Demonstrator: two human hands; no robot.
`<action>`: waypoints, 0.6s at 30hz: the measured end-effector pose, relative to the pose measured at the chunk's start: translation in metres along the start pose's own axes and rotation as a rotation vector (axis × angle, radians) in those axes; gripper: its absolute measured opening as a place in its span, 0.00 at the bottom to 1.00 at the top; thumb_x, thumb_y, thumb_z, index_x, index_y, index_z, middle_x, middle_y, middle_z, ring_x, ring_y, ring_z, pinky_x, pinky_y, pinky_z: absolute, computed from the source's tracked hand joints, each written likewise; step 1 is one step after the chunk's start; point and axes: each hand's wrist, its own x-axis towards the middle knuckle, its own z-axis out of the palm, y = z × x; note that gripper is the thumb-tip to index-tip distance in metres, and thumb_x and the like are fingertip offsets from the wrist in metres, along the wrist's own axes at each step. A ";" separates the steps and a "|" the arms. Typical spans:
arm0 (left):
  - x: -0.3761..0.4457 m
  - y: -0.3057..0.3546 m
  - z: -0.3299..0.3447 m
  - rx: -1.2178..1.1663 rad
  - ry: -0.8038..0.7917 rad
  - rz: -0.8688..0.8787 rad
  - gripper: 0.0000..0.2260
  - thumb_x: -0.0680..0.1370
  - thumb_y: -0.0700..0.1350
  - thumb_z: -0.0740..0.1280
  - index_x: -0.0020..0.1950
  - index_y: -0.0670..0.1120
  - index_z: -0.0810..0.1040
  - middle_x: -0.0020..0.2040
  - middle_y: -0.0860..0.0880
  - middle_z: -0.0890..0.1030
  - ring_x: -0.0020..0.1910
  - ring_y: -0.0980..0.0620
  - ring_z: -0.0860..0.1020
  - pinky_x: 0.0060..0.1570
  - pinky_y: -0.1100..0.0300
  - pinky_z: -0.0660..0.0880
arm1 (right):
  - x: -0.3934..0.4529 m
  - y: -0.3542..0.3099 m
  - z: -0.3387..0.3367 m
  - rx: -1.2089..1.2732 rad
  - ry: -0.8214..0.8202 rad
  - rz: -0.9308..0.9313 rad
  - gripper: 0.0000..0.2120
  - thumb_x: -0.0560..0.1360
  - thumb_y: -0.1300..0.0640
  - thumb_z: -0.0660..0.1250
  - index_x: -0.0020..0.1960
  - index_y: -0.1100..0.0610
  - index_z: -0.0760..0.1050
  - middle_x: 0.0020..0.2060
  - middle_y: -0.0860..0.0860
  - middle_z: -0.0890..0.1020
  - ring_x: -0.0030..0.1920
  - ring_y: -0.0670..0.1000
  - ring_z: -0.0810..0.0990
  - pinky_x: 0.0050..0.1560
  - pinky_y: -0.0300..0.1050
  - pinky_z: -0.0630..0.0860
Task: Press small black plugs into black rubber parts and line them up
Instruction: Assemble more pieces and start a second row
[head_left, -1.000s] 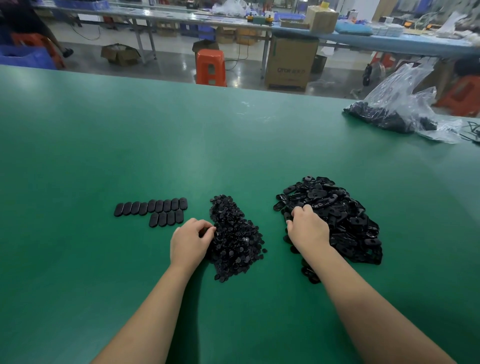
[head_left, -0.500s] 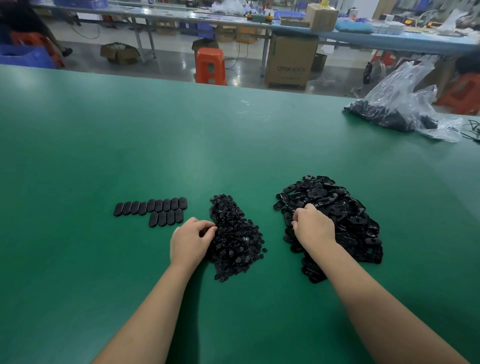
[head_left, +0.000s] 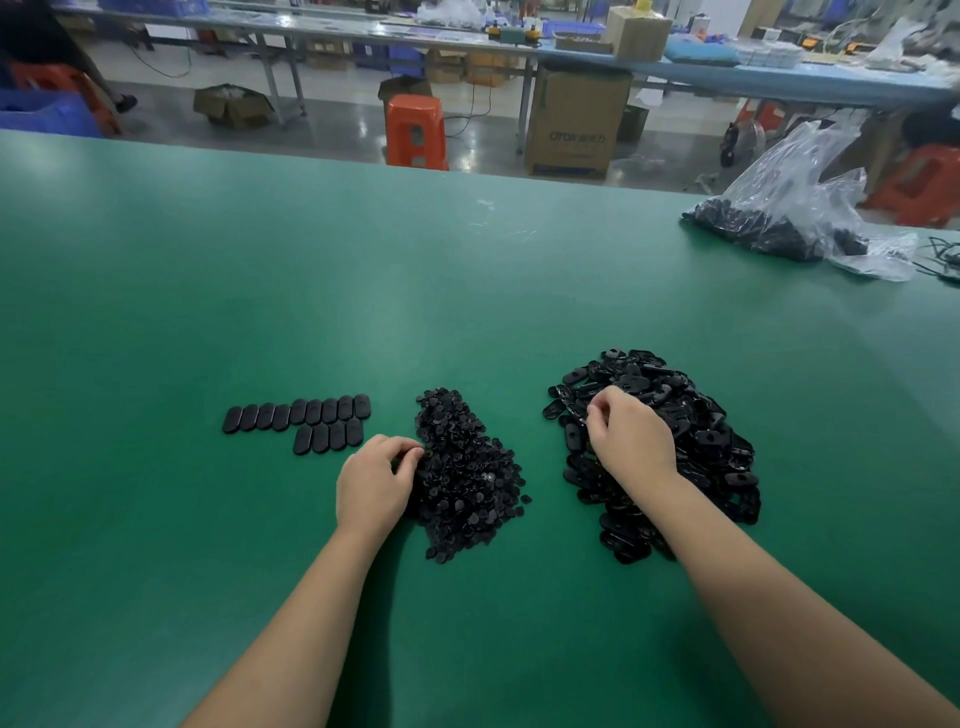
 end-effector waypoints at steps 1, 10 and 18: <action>0.000 0.000 0.000 -0.007 0.001 -0.005 0.05 0.80 0.48 0.68 0.51 0.53 0.85 0.43 0.58 0.78 0.42 0.55 0.76 0.40 0.59 0.69 | 0.003 -0.002 -0.002 0.113 -0.017 0.039 0.07 0.82 0.54 0.62 0.52 0.55 0.77 0.39 0.48 0.81 0.38 0.51 0.80 0.35 0.44 0.73; 0.000 -0.001 -0.001 -0.064 0.016 -0.017 0.05 0.80 0.43 0.68 0.51 0.51 0.83 0.46 0.56 0.80 0.44 0.57 0.77 0.43 0.59 0.72 | -0.009 -0.026 0.010 1.025 -0.210 0.315 0.15 0.79 0.68 0.67 0.64 0.58 0.74 0.48 0.59 0.81 0.37 0.48 0.85 0.42 0.40 0.82; -0.001 0.000 -0.001 -0.107 0.012 -0.067 0.05 0.80 0.44 0.68 0.49 0.53 0.82 0.40 0.59 0.81 0.30 0.55 0.76 0.32 0.60 0.72 | -0.040 -0.046 0.030 1.285 -0.205 0.416 0.03 0.81 0.66 0.66 0.54 0.61 0.77 0.47 0.61 0.86 0.43 0.54 0.88 0.42 0.40 0.83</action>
